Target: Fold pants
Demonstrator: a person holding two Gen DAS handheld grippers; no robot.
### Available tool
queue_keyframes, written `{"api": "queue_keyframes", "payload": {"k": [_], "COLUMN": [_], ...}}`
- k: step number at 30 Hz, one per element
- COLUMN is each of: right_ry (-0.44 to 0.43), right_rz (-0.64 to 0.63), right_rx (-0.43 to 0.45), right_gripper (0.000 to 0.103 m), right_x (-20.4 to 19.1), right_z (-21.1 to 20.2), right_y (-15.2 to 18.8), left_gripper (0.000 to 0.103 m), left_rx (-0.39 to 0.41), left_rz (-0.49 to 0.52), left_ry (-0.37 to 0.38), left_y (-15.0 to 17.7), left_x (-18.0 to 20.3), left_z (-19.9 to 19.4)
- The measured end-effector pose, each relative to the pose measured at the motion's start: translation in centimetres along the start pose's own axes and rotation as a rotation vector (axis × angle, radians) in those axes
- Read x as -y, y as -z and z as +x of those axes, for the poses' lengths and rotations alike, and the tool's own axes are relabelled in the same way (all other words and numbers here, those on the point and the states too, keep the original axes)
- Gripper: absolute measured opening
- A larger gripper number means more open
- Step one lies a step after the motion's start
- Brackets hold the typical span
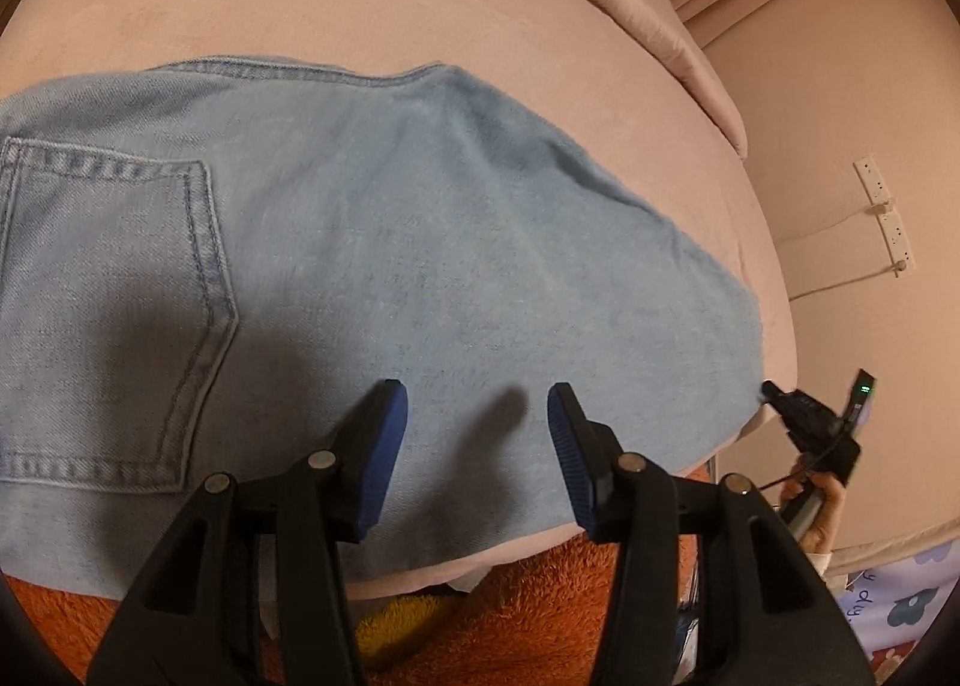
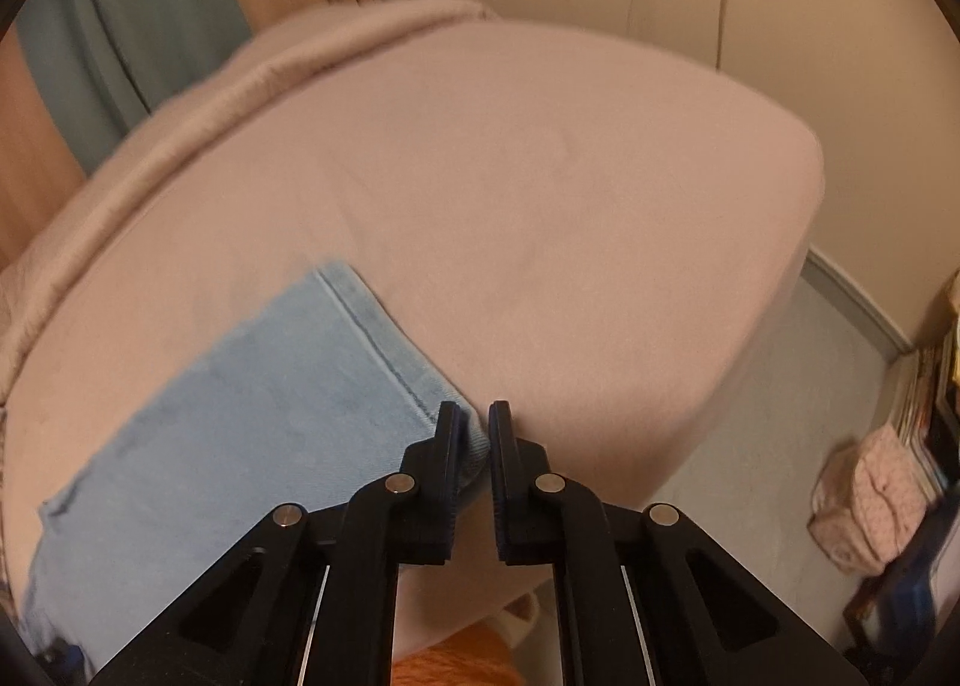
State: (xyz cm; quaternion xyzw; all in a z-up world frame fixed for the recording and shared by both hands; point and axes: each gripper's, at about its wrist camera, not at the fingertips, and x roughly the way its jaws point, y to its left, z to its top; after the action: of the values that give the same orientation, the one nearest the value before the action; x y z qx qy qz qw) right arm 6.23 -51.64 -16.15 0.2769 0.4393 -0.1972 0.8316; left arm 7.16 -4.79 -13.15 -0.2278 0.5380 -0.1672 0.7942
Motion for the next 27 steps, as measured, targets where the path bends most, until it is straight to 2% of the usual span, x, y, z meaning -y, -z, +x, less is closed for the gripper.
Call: {"api": "queue_keyframes", "payload": {"k": [2, 4, 6, 7, 10, 17, 20, 24, 25, 27], "right_ry": [0.023, 0.036, 0.013, -0.002, -0.032, -0.21, -0.227, -0.243, -0.263, -0.255], "right_rz": [-0.014, 0.0, 0.035, 0.055, 0.11, 0.162, 0.178, 0.224, 0.237, 0.251], "right_rx": [-0.007, 0.004, 0.003, 0.003, 0.009, -0.046, -0.067, -0.03, -0.028, -0.022], "right_gripper": [0.007, 0.007, 0.009, 0.016, 0.05, 0.05, 0.05, 0.05, 0.048, 0.035], "right_x": [-0.1, 0.2, 0.7, 1.0, 2.0, 1.7, 1.1, 0.9, 0.8, 0.6], "right_z": [1.0, 0.1, -0.6, -1.0, -2.3, -1.8, -0.2, 0.7, 1.0, 1.5], "right_y": [0.4, 0.8, 0.8, 0.9, 2.1, 3.7, 3.5, 2.4, 2.1, 1.8], "left_gripper": [0.049, 0.049, 0.049, 0.049, 0.049, 0.051, 0.053, 0.054, 0.054, 0.054], "left_rx": [-0.004, -0.006, -0.009, -0.009, -0.005, 0.043, 0.066, 0.081, 0.084, 0.086], "left_rz": [-0.008, -0.015, -0.018, -0.019, -0.017, 0.013, 0.01, -0.002, -0.005, -0.011], "left_ry": [0.009, 0.017, 0.024, 0.026, 0.022, 0.023, 0.021, 0.014, 0.011, 0.008], "left_y": [-0.1, -0.1, 0.0, 0.0, -0.1, -0.5, -0.5, -0.5, -0.5, -0.4], "left_x": [-0.2, -0.2, -0.2, -0.2, 0.0, 0.9, 0.8, 0.2, 0.0, -0.3], "left_z": [-0.1, -0.3, -0.3, -0.3, -0.6, -1.9, -2.7, -3.3, -3.4, -3.6]}}
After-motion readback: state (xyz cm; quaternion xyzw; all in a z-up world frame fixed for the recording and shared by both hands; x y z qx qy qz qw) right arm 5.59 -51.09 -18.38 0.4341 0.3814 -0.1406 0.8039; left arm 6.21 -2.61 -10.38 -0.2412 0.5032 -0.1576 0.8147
